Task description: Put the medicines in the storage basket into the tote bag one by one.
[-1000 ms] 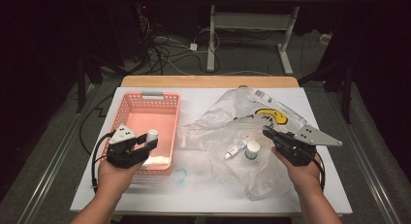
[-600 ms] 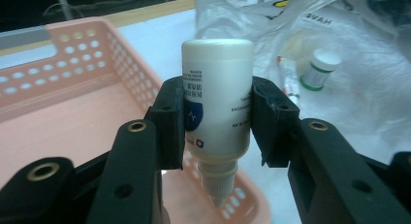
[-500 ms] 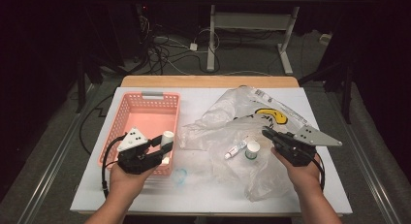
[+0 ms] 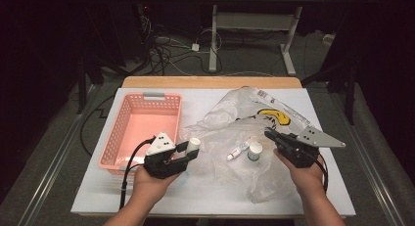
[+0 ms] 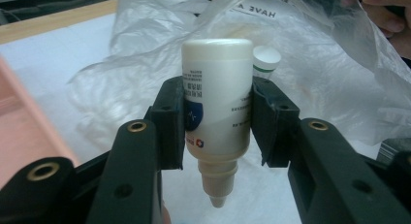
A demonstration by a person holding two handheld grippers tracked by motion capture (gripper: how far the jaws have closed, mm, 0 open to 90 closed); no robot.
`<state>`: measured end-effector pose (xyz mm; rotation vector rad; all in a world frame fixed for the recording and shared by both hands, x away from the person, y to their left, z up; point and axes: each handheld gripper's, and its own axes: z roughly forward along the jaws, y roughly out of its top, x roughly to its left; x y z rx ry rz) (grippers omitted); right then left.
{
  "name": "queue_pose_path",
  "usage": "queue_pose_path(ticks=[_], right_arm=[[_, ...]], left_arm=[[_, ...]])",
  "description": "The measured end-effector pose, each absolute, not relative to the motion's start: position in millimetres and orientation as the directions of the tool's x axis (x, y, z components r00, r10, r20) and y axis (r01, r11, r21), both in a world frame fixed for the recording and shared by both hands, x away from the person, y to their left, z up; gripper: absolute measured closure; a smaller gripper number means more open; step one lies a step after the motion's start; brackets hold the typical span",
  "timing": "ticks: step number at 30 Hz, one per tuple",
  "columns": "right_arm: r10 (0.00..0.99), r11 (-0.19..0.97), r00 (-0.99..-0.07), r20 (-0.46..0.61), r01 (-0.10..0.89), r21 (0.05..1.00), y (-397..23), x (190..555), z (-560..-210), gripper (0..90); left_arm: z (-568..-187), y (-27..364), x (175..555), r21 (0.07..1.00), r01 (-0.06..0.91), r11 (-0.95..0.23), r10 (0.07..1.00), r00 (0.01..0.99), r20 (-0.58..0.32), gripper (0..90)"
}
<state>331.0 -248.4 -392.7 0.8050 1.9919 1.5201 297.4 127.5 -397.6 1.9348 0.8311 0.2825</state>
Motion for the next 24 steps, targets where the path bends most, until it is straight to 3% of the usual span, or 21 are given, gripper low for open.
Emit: queue_pose_path(ticks=[24], right_arm=[[0.713, 0.196, -0.700, -0.035, 0.151, 0.969, -248.2, 330.2, -392.0, 90.0]], left_arm=[[-409.6, 70.9, 321.5, 0.857, 0.416, -0.303, 0.613, 0.774, -0.158, 58.1]])
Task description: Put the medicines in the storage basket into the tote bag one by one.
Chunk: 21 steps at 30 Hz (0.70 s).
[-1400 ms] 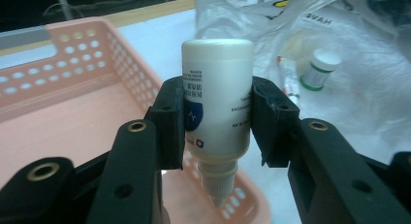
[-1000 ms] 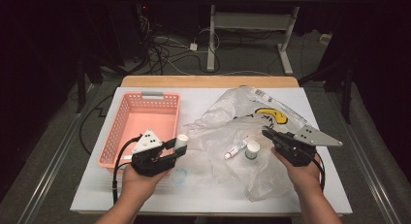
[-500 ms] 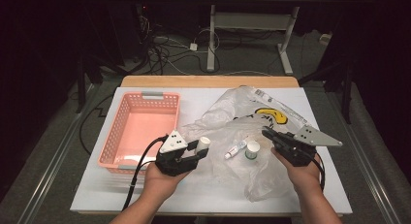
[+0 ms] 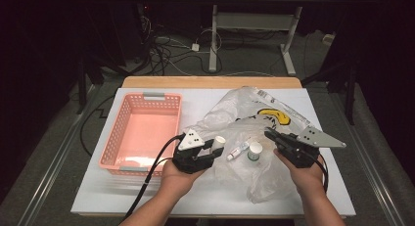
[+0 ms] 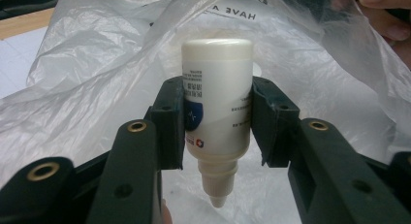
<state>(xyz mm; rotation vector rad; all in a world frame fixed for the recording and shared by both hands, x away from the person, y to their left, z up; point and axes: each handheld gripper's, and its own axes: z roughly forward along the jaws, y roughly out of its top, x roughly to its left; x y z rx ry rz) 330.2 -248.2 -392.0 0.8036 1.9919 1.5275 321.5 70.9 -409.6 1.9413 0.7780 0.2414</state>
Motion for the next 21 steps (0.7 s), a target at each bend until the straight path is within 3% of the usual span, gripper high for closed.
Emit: queue_pose_path(ticks=[21], right_arm=[[0.711, 0.192, -0.703, -0.032, 0.151, 0.970, -247.1, 332.3, -393.2, 90.0]], left_arm=[[-424.7, 29.9, 349.2, 0.842, 0.416, -0.343, 0.630, 0.767, -0.122, 58.0]])
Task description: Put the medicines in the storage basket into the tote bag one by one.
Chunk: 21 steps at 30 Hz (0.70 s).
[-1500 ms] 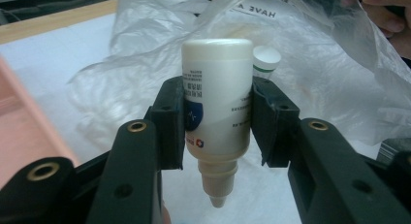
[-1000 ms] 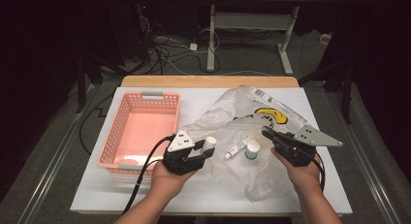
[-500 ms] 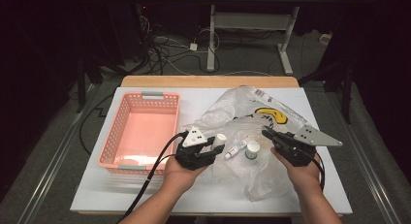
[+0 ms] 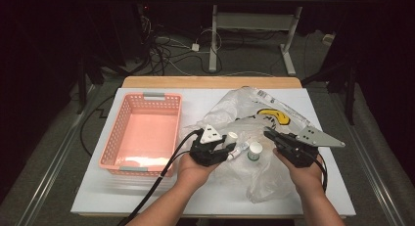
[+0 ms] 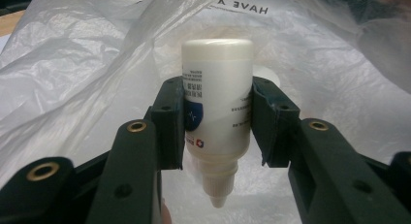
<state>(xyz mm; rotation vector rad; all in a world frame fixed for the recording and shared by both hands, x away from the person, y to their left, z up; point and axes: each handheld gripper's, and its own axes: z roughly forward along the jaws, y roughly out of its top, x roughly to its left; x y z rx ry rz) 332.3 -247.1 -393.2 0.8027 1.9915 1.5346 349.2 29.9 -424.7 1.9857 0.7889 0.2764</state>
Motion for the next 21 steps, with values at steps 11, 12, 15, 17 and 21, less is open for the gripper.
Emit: queue_pose_path(ticks=[11, 12, 15, 17, 21], right_arm=[[0.711, 0.195, -0.703, -0.025, 0.163, 0.967, -244.9, 334.9, -396.1, 90.0], [0.710, 0.195, -0.703, -0.025, 0.163, 0.967, -244.7, 334.9, -396.2, 90.0], [0.713, 0.192, -0.700, -0.021, 0.168, 0.967, -244.8, 335.3, -396.6, 90.0], [0.713, 0.193, -0.701, -0.022, 0.166, 0.967, -245.3, 336.5, -397.6, 90.0], [0.711, 0.195, -0.703, -0.019, 0.171, 0.966, -246.4, 337.0, -398.5, 90.0]], left_arm=[[-437.6, 1.2, 378.0, 0.812, 0.448, -0.374, 0.661, 0.743, -0.105, 57.8], [-439.1, -1.9, 380.2, 0.810, 0.448, -0.379, 0.663, 0.742, -0.100, 57.8], [-444.6, -10.0, 387.0, 0.806, 0.452, -0.381, 0.671, 0.735, -0.095, 57.7], [-449.0, -13.5, 392.2, 0.804, 0.456, -0.381, 0.673, 0.734, -0.096, 57.7], [-457.5, -19.5, 402.3, 0.804, 0.458, -0.379, 0.681, 0.726, -0.093, 57.7]])
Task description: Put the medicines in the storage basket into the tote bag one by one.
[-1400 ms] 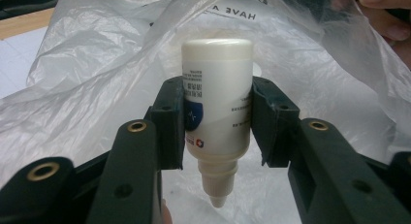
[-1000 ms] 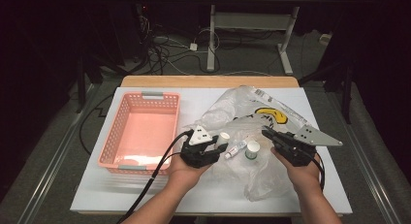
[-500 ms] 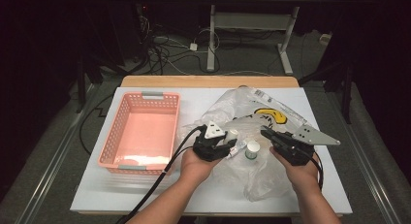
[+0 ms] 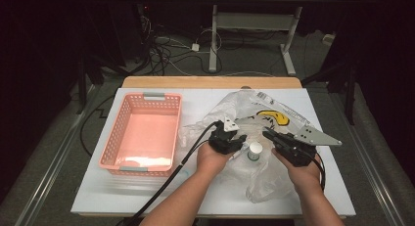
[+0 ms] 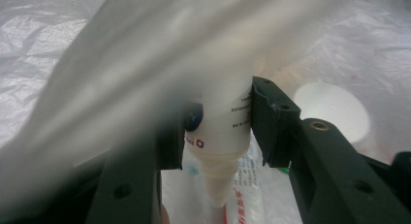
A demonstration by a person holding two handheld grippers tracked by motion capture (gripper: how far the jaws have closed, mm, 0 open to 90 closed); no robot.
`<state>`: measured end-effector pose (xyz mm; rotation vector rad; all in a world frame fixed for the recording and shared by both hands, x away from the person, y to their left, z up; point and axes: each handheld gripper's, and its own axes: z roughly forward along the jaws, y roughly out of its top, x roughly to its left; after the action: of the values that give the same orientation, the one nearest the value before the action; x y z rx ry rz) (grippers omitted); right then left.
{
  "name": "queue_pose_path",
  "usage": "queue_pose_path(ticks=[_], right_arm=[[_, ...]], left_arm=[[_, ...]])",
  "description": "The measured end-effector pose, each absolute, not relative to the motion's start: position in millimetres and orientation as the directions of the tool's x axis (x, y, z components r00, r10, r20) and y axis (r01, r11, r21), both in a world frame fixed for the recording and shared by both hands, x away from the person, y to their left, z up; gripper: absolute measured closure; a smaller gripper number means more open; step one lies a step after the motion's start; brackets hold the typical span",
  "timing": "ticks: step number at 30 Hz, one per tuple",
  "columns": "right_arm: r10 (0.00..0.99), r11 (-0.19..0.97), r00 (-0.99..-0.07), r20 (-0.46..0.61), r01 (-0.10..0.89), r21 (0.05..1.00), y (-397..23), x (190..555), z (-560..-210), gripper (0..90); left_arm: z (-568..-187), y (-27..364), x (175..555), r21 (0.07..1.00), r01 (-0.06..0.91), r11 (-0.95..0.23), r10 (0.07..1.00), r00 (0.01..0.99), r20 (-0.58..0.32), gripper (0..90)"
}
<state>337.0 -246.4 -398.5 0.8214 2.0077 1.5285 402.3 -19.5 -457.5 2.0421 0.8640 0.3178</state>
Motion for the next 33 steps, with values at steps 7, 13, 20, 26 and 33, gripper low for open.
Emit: queue_pose_path(ticks=[7, 13, 20, 26, 33], right_arm=[[0.713, 0.192, -0.701, -0.018, 0.170, 0.966, -248.1, 336.9, -398.1, 90.0], [0.714, 0.191, -0.700, -0.018, 0.170, 0.967, -250.5, 336.8, -397.7, 90.0], [0.713, 0.196, -0.701, -0.022, 0.169, 0.966, -249.3, 336.1, -397.6, 90.0], [0.710, 0.209, -0.703, -0.034, 0.164, 0.964, -246.1, 335.0, -397.6, 90.0], [0.709, 0.218, -0.704, -0.037, 0.168, 0.961, -243.0, 333.9, -398.6, 90.0]], left_arm=[[-465.4, -26.2, 414.1, 0.802, 0.477, -0.360, 0.685, 0.718, -0.120, 57.6], [-457.9, -23.7, 407.5, 0.795, 0.474, -0.378, 0.684, 0.722, -0.106, 46.5], [-443.4, 3.2, 364.6, 0.825, 0.421, -0.376, 0.644, 0.759, -0.094, 41.2], [-453.5, 35.7, 320.1, 0.816, 0.437, -0.378, 0.633, 0.765, -0.116, 41.2], [-475.3, 65.3, 296.5, 0.772, 0.517, -0.369, 0.659, 0.732, -0.176, 33.9]])
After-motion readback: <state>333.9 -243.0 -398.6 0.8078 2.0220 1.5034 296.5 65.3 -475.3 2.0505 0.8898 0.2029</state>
